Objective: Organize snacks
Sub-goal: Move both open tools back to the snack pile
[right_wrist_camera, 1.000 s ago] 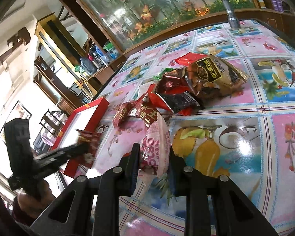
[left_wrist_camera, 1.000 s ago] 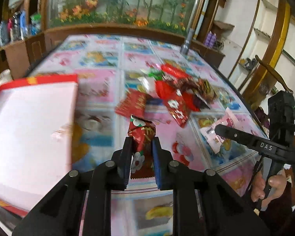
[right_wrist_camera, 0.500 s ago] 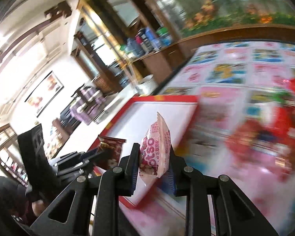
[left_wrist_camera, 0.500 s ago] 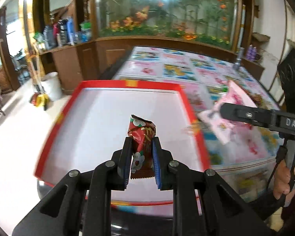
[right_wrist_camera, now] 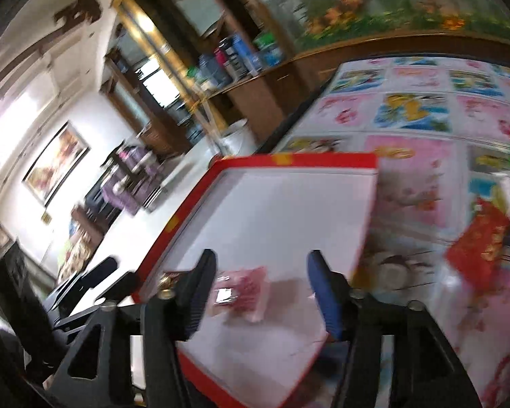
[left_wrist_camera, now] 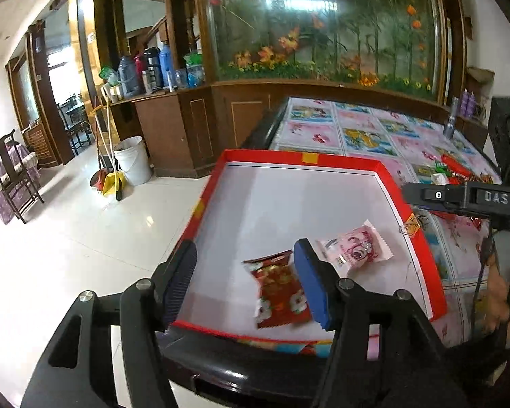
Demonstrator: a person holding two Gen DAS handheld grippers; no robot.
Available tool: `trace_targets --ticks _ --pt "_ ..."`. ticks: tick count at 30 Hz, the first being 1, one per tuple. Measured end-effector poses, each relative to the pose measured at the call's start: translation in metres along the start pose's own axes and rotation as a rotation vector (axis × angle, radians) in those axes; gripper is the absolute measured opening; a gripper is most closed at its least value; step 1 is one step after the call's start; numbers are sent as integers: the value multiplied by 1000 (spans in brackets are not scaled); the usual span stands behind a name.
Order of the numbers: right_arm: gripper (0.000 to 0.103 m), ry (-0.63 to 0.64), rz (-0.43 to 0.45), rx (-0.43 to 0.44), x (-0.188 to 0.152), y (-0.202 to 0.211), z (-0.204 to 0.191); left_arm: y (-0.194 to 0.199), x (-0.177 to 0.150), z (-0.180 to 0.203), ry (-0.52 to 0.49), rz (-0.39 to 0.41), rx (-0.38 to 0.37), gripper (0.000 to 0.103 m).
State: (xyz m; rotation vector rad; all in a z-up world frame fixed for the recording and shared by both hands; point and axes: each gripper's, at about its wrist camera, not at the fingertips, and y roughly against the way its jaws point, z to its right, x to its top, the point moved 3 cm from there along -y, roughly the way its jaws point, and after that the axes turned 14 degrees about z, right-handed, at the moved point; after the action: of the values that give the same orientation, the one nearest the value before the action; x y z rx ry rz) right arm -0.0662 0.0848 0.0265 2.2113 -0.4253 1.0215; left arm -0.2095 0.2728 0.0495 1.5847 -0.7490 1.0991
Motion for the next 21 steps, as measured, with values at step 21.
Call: trace_targets --ticks 21 --pt "64 79 -313 -29 -67 -8 -23 36 8 -13 75 75 -55 66"
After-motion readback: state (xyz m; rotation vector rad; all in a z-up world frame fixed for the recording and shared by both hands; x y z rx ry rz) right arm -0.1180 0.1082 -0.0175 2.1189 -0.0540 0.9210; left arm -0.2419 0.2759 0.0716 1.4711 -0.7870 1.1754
